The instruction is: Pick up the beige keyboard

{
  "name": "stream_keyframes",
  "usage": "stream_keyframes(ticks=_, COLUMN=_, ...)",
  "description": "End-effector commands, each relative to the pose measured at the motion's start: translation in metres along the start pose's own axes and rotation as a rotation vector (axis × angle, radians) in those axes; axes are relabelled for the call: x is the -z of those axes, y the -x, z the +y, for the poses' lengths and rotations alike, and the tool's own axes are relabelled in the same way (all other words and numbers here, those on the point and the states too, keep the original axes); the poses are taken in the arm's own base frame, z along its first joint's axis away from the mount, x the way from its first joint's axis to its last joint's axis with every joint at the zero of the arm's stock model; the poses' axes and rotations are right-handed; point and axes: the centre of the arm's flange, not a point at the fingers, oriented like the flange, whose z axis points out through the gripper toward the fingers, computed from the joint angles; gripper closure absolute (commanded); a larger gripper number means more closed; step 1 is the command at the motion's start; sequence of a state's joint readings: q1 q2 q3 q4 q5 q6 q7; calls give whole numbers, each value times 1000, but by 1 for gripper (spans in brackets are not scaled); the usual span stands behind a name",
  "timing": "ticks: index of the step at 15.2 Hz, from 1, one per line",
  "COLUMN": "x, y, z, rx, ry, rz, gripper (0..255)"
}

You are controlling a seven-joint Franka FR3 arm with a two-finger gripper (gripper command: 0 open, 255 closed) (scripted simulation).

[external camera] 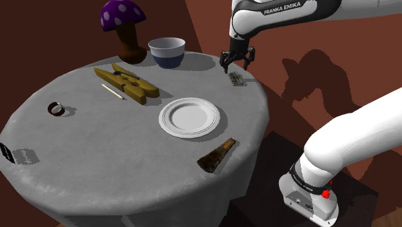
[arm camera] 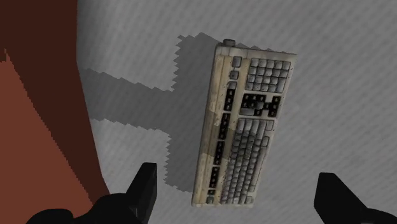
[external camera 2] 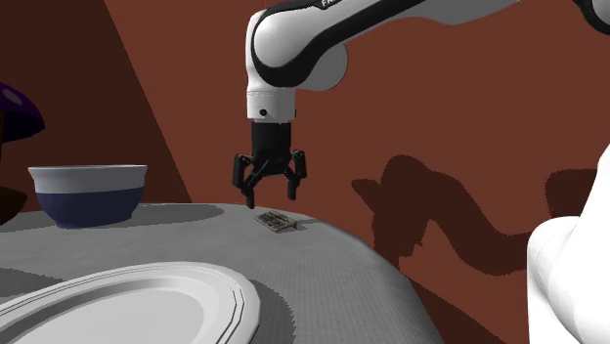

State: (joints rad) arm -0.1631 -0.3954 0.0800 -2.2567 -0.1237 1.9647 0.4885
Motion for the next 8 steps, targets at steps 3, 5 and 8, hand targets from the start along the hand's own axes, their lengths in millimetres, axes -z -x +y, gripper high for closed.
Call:
stream_keyframes(ticks=3, x=-21, y=3, z=-1, rx=-4, ry=0, rz=1, gripper=0)
stream_keyframes(ticks=5, x=-29, y=4, z=-2, rx=-4, ry=0, rz=1, gripper=0)
stream_keyframes(ticks=8, x=-30, y=5, z=-3, rx=-4, ry=0, rz=1, gripper=255)
